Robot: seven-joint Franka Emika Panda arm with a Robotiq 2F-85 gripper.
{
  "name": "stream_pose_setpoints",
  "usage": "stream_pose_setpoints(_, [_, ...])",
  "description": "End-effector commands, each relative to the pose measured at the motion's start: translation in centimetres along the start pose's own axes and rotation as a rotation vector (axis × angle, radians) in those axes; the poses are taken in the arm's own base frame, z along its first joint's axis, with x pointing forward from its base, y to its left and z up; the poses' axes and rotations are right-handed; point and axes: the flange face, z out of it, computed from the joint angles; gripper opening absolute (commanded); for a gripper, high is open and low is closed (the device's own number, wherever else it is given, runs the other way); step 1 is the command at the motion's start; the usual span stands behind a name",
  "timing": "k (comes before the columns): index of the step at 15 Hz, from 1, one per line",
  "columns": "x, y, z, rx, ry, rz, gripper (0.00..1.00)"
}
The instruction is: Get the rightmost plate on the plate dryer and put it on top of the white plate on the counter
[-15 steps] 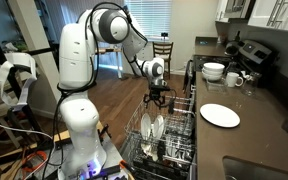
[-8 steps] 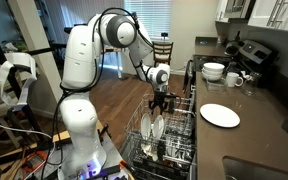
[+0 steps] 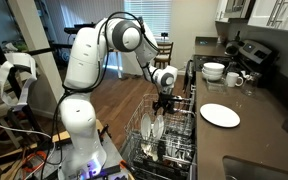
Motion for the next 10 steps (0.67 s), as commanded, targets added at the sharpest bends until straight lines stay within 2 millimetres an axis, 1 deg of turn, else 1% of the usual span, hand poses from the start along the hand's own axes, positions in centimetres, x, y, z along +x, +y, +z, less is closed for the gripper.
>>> stream_pose_setpoints(1, [0.2,1.6,0.1,0.026,0.031,-0.031,0.7])
stream_pose_setpoints(2, [0.3,1.9,0.3,0.031,0.032,-0.03,0.68])
stream_pose_setpoints(3, [0.4,2.2,0.4,0.038,0.034,-0.026,0.59])
stream_pose_setpoints(4, [0.5,2.5,0.5,0.048,0.034,-0.017,0.46])
stream_pose_setpoints(7, [0.6,3.2,0.9,0.084,0.037,0.017,0.27])
stream_pose_setpoints(10, [0.5,3.8,0.9,0.124,0.052,0.048,0.23])
